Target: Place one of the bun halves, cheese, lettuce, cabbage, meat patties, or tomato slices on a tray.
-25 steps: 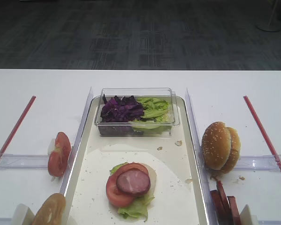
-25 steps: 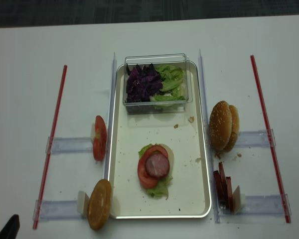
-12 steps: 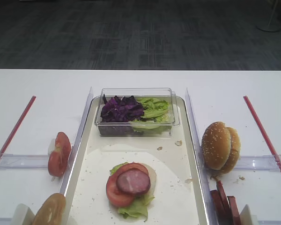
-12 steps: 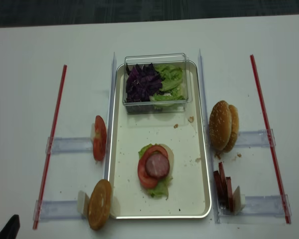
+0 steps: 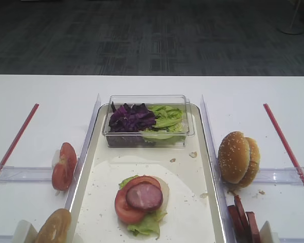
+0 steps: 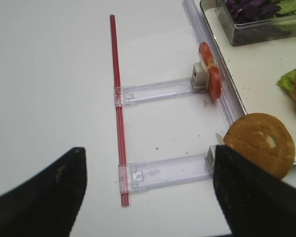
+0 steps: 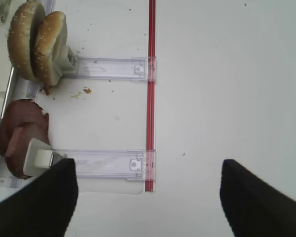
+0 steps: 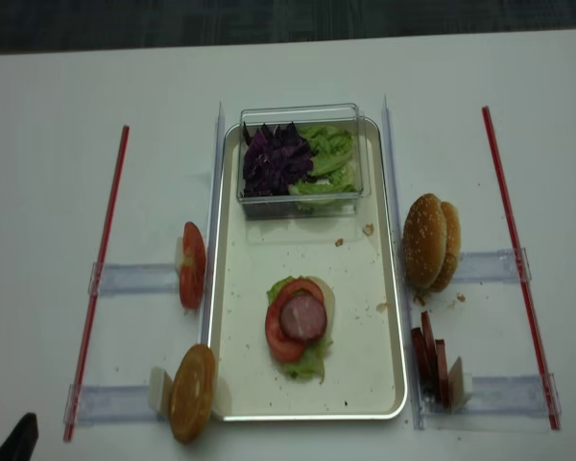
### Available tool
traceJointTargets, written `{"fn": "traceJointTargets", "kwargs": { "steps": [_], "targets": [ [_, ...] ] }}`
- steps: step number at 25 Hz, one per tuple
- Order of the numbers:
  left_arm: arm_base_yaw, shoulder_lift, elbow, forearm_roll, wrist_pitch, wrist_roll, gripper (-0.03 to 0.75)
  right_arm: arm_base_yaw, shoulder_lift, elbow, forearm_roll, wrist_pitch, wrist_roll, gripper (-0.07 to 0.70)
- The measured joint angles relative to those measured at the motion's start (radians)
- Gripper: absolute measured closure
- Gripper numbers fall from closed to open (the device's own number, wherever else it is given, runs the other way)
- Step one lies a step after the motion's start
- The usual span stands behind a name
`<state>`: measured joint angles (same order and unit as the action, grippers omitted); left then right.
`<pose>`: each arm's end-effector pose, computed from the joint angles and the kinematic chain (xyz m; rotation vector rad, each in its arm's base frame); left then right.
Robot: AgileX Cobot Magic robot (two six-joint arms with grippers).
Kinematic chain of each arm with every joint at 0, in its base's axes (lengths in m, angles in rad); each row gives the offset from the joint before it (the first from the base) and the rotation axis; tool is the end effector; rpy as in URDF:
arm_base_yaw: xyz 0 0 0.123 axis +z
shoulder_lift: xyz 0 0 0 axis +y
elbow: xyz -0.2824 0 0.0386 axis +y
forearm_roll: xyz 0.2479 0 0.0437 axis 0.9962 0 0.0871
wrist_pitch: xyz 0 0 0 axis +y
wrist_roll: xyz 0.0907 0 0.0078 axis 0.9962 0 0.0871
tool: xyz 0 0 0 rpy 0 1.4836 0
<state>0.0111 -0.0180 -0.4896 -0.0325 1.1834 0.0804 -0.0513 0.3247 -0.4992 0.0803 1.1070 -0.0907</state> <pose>-0.0120 -0.0029 0.2646 0.0789 2.1575 0.0133 0.0417 0.0044 0.2678 -0.0371 2.4120 0.0379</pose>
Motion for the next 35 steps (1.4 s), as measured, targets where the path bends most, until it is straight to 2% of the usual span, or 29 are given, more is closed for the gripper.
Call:
{"fn": "traceJointTargets", "kwargs": {
  "steps": [26,35],
  "targets": [
    [0.0,0.0,0.0,0.0,0.0,0.0,0.223,0.0,-0.334,0.019,0.0,0.017,0.0,0.025],
    [0.0,0.0,0.0,0.0,0.0,0.0,0.223,0.0,-0.34,0.019,0.0,0.02,-0.002,0.049]
  ]
}}
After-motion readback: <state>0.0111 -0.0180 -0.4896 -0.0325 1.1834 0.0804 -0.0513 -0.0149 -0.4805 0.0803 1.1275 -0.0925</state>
